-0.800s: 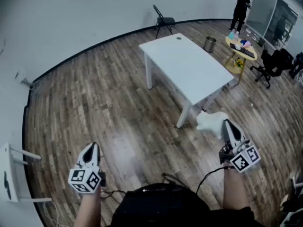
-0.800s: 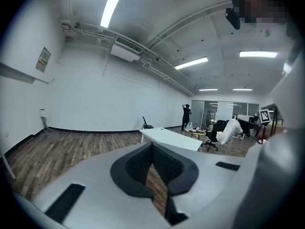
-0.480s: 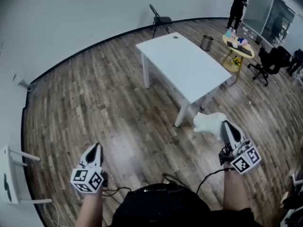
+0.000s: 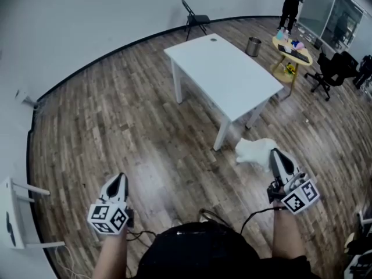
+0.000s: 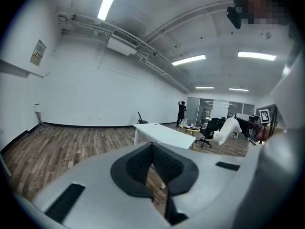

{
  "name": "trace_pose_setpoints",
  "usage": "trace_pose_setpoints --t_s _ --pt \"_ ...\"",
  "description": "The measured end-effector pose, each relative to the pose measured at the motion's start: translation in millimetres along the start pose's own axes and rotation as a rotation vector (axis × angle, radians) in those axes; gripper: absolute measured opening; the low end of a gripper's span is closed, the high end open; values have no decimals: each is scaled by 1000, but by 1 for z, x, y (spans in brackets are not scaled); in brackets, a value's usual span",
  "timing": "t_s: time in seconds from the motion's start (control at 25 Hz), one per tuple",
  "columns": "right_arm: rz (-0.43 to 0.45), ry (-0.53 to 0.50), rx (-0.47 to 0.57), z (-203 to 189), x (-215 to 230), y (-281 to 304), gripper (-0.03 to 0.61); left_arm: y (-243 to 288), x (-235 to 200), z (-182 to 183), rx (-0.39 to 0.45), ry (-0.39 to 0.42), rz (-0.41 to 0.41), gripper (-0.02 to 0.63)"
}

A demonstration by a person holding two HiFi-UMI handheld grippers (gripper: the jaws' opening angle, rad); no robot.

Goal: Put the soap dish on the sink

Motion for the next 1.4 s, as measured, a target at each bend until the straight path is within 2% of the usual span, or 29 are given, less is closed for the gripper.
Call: trace_pose_setpoints --t_s 0.24,0.48,0.68,0.88,1.12,1.4 --pt "-6 -9 -4 -2 16 -1 28 14 14 8 12 12 1 -11" --pt "31 1 -16 -6 38 4 28 26 33 10 24 19 31 -11" --pt "57 -21 -25 -5 62 2 28 45 57 4 19 20 53 -11" --pt "65 1 -25 -7 74 8 28 54 72 2 -5 38 48 -11" --pt "82 14 -60 -21 71 39 28 51 50 -11 -38 11 74 -11" --pt "85 -11 -54 -19 65 72 28 76 17 -7 -28 -4 63 -11"
Point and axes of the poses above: the fingertips, and each gripper's own axes: y forward along the fingers, x to its right, z out of its top, the point moved 6 cm from there along -y, backward along the fingers, and after that the axes turned 13 degrees about -z, right-handed, at the moved point
